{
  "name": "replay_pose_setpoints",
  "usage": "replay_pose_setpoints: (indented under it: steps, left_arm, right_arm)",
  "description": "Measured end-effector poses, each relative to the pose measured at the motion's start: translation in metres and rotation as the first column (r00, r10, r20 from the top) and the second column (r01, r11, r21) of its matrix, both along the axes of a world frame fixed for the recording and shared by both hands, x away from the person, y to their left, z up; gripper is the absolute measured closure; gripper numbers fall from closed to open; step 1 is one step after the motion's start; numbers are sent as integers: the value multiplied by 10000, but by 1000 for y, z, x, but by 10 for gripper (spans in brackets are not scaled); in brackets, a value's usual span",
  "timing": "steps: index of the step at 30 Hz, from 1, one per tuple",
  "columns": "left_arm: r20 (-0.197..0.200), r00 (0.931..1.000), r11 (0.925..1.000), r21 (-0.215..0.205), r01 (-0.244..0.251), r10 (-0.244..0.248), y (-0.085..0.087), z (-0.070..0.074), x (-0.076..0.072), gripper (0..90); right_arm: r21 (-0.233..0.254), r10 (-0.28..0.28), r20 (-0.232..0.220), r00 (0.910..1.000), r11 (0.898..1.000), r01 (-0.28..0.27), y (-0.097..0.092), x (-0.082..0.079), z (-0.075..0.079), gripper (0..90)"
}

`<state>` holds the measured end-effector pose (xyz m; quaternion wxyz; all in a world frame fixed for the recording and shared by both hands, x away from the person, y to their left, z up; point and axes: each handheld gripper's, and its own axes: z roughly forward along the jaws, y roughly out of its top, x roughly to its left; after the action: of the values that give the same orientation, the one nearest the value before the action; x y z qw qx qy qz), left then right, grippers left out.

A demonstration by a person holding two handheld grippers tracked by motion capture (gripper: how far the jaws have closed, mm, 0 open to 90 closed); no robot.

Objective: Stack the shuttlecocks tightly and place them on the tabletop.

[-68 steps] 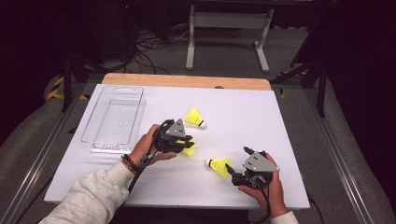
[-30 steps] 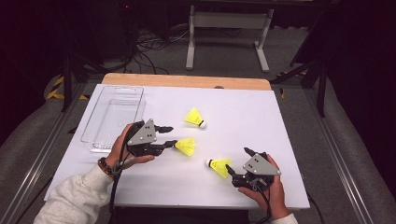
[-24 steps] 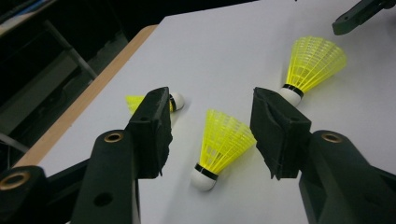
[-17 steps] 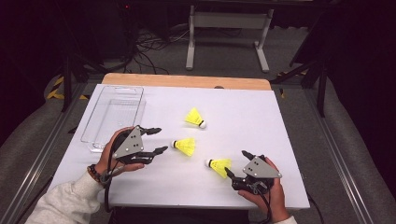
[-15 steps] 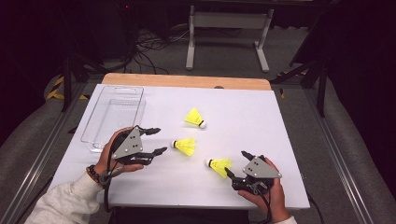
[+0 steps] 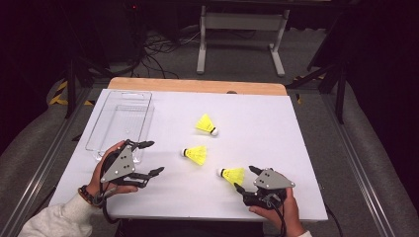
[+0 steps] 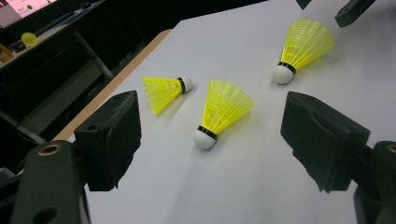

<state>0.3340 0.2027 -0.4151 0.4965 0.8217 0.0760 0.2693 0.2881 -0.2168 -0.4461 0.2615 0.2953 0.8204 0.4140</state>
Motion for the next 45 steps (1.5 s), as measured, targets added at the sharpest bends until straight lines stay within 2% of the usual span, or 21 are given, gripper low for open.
replay_pose_setpoints:
  steps: [4,8,12,17,22,27,32,38,45]
  left_arm:
    - [-35,9999,10000,4,-94,94,9,-6,-5,183]
    - [-151,9999,9998,-197,-19,16,18,-11,-12,170]
    - [-261,9997,9994,-335,-15,7,23,-14,-16,154]
    - [-464,9989,9997,-237,-97,86,32,-21,-23,143]
    - [-616,9979,9991,-359,-206,183,43,-24,-27,135]
    - [-937,9945,9968,-603,-518,460,57,-30,-28,125]
    - [-1059,9916,9938,-745,-829,748,70,-31,-30,123]
    - [-1210,9886,9912,-863,-1001,893,77,-32,-30,122]
    - [-1335,9854,9896,-829,-1176,1059,80,-35,-30,121]
  right_arm:
    - [-146,60,-308,9995,9999,-64,3,1,-3,303]
    - [-509,-56,-777,9970,9987,17,6,5,-10,332]
    - [-607,37,-1108,9938,9981,-104,7,7,-13,361]
    - [-745,122,-1445,9894,9970,-231,10,10,-19,399]
    - [-847,138,-1550,9878,9960,-272,12,12,-21,430]
    - [-826,81,-1675,9858,9963,-222,14,14,-23,479]
    - [-836,103,-1653,9862,9962,-244,16,15,-24,544]
    - [-834,174,-1618,9867,9960,-312,18,18,-23,617]
    - [-923,244,-1666,9857,9949,-402,22,22,-24,752]
